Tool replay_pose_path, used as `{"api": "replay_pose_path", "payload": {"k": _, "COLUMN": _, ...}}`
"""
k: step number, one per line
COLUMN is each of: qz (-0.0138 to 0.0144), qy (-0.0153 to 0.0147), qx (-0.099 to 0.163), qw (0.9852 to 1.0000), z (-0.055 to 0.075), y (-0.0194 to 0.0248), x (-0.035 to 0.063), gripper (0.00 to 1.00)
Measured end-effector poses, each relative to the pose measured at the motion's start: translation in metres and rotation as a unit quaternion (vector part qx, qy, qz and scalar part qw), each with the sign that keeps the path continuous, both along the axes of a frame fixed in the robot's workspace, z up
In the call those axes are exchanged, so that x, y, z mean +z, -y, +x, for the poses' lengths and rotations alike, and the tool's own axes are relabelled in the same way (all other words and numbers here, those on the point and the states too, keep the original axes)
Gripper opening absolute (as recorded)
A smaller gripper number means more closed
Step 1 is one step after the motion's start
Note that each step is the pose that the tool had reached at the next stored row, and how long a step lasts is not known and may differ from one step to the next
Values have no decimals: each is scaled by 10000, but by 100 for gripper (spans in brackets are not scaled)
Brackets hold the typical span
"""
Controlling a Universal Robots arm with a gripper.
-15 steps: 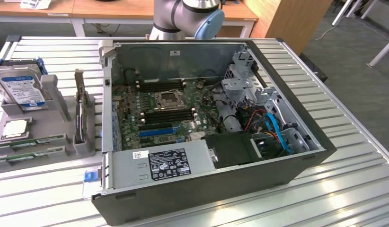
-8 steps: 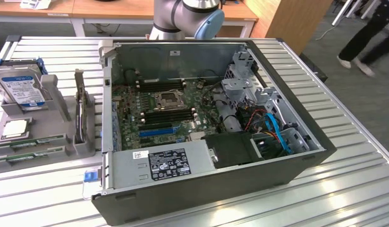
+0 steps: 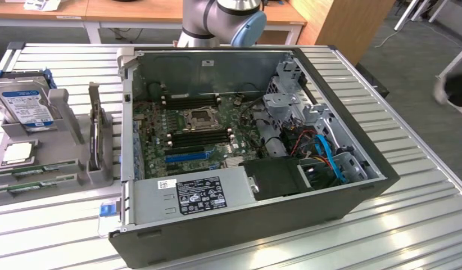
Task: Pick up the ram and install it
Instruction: 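Pick up the ram and move it above insertion slot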
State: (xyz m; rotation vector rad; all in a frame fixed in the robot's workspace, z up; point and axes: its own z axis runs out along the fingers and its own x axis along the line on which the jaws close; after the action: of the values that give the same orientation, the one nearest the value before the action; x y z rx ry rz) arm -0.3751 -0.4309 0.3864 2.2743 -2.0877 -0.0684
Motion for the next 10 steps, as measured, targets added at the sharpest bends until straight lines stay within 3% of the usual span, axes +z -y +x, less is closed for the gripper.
{"api": "replay_pose_path", "payload": {"k": 2, "qz": 0, "qy": 0, "qx": 0, "qw": 10000, "z": 0, "y": 0, "x": 0, "gripper": 23}}
{"api": "replay_pose_path", "payload": {"k": 3, "qz": 0, "qy": 0, "qx": 0, "qw": 10000, "z": 0, "y": 0, "x": 0, "gripper": 30}}
{"api": "replay_pose_path", "payload": {"k": 10, "qz": 0, "qy": 0, "qx": -1, "qw": 10000, "z": 0, "y": 0, "x": -43, "gripper": 30}}
